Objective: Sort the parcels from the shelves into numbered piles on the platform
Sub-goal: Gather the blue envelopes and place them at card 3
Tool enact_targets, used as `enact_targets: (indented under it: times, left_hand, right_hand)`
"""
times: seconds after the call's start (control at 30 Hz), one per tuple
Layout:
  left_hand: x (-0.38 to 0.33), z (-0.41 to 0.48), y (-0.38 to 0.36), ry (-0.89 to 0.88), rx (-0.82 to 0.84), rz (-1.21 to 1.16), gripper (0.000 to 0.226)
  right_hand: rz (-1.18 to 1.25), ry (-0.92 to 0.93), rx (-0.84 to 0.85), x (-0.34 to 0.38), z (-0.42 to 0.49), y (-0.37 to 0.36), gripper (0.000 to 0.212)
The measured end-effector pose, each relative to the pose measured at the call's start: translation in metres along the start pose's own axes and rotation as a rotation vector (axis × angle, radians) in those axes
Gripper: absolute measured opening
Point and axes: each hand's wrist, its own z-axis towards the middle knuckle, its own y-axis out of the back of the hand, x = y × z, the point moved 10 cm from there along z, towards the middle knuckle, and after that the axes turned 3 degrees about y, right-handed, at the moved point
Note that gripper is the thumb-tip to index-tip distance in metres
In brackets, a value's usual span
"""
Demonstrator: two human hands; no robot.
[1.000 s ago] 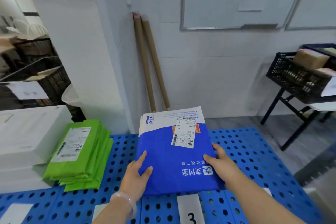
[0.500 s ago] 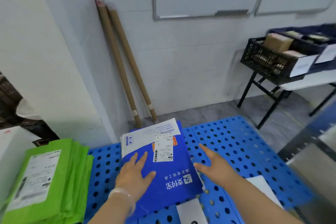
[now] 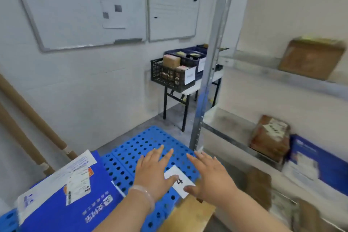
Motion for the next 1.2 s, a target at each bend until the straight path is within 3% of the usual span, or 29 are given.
enact_targets:
  times: [0.27, 0.67, 0.93, 1.2]
  left_hand:
    - [-0.246, -0.034, 0.006, -0.334, -0.036, -0.001, 0.079]
    - [-0.633, -0.184, -0.022, -0.847, 0.022, -0.140, 0.081]
    - [-0.799, -0.267, -0.008, -1.143, 0.024, -0.240, 0.079]
    - [-0.884, -0.293, -0.040, -1.301, 0.028, -0.196, 0.075]
  right_hand:
    - [-0.051, -0.254, -0.127, -0.141, -0.176, 0.082, 0.094]
    - [-0.130, -0.755, -0.317, -0.330, -0.516, 0.176, 0.093]
    - [-0.192, -1.020, -0.440, -0.386, -0.671, 0.216, 0.095]
    - [-0.205, -1.158, -0.441, -0.430, -0.723, 0.224, 0.094]
